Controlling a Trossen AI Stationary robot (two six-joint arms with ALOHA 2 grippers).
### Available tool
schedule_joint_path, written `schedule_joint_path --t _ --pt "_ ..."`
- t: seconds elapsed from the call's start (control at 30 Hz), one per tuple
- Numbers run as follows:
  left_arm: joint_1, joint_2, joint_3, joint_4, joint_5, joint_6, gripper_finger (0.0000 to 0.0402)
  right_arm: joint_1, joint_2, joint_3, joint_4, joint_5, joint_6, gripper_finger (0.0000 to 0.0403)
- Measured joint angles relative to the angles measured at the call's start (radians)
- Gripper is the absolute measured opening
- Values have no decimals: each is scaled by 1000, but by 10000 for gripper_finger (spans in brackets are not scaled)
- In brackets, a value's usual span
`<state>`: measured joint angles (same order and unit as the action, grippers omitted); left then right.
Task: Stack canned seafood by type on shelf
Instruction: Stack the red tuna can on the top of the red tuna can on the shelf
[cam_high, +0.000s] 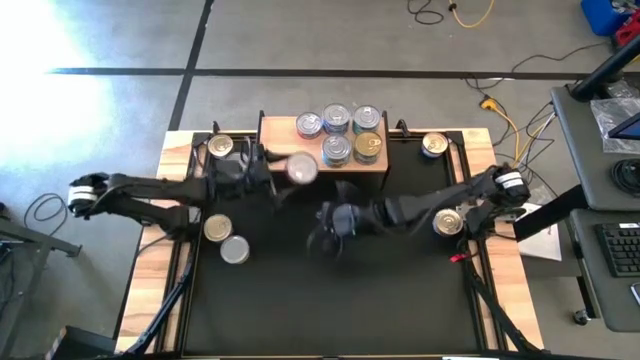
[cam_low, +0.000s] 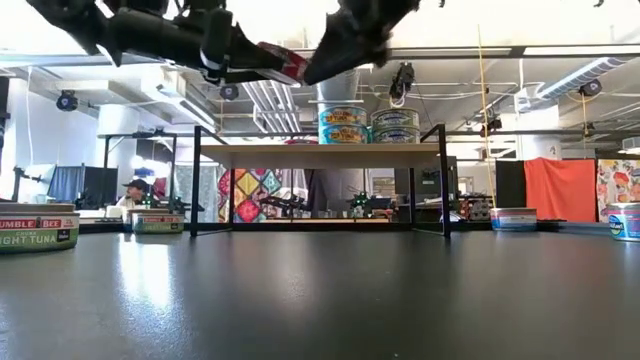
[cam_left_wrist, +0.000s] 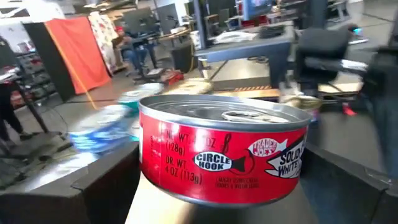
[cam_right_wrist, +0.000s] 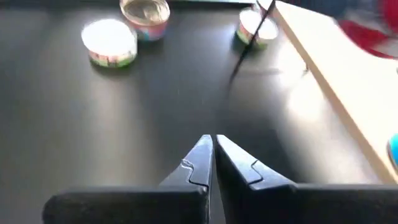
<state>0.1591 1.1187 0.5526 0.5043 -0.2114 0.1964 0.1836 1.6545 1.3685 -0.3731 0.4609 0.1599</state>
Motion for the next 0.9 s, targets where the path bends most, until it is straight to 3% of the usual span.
schedule_joint_path --t 0.13,0.4,0.57,0.8,0.9 --pt "189 -4 54 -25 157 12 368 -102 4 -1 88 -116 -118 12" --pt "485 129 175 -47 461 6 368 -271 9 144 93 -132 -286 12" --pt "575 257 274 -98 517 -4 368 -376 35 260 48 -257 -325 12" --pt "630 382 417 -203 548 8 368 -517 130 448 -86 -261 -371 12" --pt "660 412 443 -206 584 8 370 -557 184 523 -149 -312 -385 12"
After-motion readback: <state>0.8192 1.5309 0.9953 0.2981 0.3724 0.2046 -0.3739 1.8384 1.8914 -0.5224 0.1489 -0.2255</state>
